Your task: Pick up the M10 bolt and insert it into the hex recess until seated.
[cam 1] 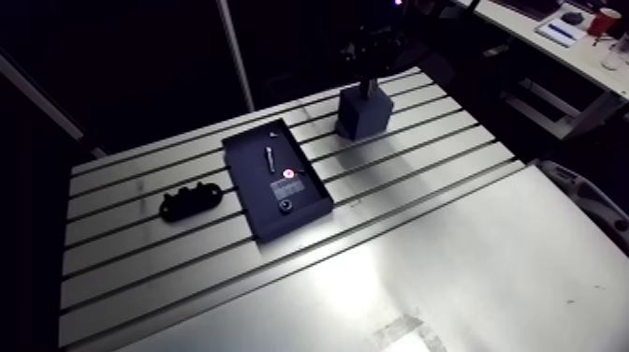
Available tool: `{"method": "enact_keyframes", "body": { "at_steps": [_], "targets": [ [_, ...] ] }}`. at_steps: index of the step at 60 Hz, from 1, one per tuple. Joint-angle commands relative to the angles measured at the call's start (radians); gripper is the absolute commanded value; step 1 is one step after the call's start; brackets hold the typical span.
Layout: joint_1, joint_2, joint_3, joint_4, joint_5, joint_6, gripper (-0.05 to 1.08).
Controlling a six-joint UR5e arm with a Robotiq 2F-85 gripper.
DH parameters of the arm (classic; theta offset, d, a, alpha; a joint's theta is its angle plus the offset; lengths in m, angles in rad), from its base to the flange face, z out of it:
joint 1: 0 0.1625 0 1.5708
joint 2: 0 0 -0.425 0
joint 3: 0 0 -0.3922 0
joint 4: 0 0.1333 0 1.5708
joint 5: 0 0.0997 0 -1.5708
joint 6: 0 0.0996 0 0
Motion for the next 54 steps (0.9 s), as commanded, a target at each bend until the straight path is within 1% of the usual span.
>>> {"method": "enact_keyframes", "body": {
  "at_steps": [1,54],
  "targets": [
    [-0.001,0.006,-0.001,-0.015,0.0,-0.005,1.08],
    [0.0,0.019,-0.001,-0.017,-0.002,-0.015,1.08]
  ]
}}
